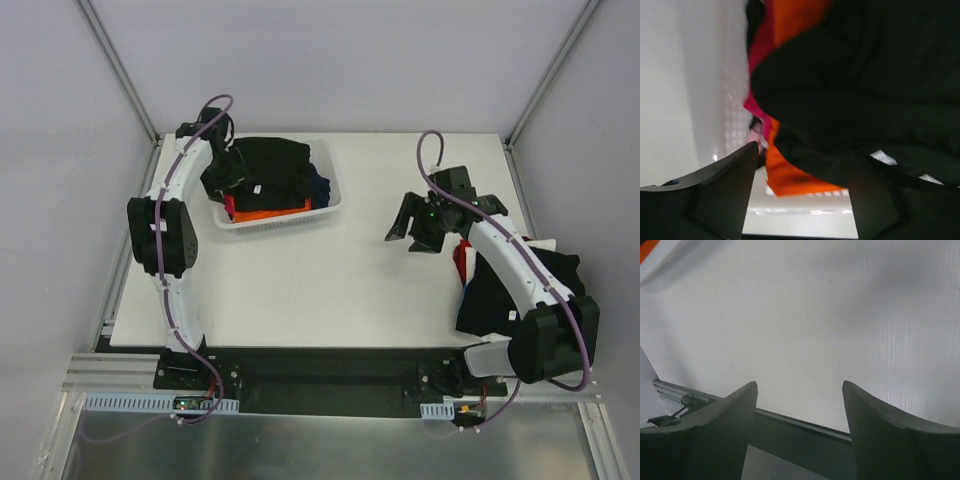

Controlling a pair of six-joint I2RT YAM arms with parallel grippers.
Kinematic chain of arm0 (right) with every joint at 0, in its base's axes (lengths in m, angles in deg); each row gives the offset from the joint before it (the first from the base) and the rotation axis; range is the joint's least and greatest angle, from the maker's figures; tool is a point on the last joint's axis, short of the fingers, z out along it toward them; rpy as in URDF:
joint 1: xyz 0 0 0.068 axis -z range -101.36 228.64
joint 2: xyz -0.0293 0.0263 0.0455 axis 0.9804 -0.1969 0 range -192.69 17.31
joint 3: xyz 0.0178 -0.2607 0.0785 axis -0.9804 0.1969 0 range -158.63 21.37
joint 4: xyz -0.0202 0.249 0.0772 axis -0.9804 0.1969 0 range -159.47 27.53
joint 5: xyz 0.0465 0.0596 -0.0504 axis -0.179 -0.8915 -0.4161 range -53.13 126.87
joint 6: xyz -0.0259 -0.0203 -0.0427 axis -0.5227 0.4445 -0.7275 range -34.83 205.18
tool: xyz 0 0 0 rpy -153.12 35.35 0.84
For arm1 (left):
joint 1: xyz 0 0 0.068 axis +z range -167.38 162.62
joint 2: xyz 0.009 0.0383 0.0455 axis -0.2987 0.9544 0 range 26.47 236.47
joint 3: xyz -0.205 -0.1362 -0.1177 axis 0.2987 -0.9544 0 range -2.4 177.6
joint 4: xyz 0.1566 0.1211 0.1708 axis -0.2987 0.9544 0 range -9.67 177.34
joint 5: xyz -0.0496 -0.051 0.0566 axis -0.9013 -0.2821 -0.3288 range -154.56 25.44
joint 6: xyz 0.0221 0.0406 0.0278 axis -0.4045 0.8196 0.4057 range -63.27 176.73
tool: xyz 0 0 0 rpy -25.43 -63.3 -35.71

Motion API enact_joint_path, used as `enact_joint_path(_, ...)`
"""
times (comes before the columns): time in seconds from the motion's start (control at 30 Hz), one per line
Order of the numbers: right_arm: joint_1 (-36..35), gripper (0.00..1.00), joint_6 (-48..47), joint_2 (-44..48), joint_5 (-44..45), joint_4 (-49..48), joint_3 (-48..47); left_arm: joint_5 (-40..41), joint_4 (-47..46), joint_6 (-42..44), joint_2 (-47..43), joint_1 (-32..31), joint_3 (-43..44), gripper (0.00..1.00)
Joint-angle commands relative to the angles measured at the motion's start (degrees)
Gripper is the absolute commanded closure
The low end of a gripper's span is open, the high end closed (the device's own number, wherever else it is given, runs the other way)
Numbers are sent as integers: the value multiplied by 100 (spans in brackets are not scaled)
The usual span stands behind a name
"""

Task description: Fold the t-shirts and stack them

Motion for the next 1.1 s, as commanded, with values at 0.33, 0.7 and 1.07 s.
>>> enact_joint_path(0.33,-683,30,-147,-852,263,605,-1039,202,-211,181,520,645,294,100)
enact_joint_path(0.7,-762,32,-50,-1520,131,491,-1417,-245,-368,-3,-340,848,-952,100)
enact_joint_path(1.07,-938,33,20,-1881,34,455,-1619,-633,-879,-179,-1290,1814,-2634,100)
